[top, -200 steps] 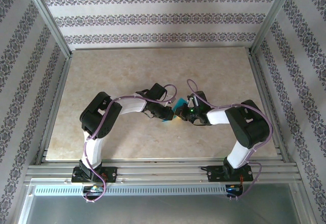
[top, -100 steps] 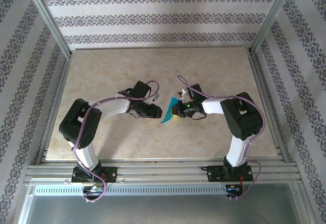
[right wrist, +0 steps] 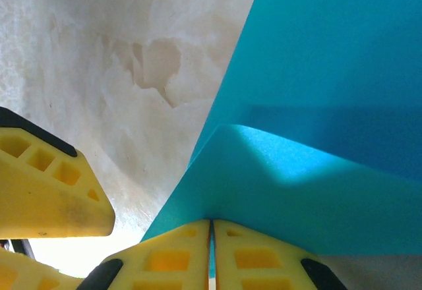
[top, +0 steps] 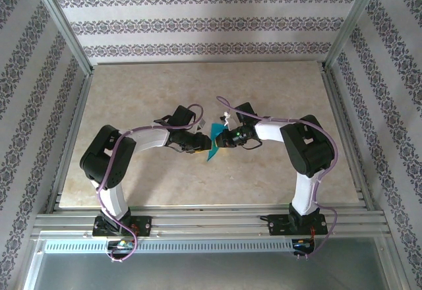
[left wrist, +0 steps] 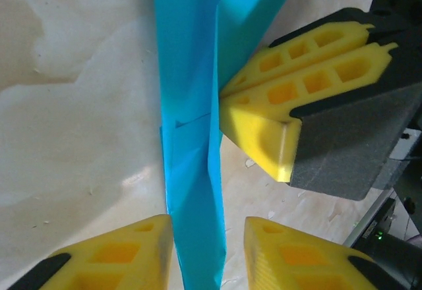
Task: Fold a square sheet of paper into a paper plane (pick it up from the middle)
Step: Fold the wing for the fifth time at the center of the table.
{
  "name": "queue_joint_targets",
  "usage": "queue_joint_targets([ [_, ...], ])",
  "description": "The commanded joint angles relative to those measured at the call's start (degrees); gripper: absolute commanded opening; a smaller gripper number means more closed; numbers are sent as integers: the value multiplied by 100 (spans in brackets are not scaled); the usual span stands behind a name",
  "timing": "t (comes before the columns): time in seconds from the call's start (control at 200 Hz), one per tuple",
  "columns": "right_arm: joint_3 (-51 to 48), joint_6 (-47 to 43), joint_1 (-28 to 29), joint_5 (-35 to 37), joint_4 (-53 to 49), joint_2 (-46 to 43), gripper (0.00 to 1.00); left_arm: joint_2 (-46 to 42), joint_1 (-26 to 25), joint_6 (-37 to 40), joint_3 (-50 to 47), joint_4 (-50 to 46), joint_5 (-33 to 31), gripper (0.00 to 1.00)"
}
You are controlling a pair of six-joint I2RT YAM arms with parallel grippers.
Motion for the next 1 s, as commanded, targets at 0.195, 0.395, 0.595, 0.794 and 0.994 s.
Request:
queue_joint_targets([
  [0.195,161,23,16,-28,-141,188,12,204,-144,-116,61,222,95,31],
  [0.395,174,65,25,-20,-158,253,13,47,-145,-253,63,200,46,30],
  [0.595,192,61,25,8,-175,264,13,-19,-145,-448,122,15,5,25],
  [0.794,203,98,16,35,-181,288,13,-2,-160,-565,92,86,174,22],
  [0.994,197,141,8,69,-184,321,13,62,-230,-521,112,-9,217,22],
])
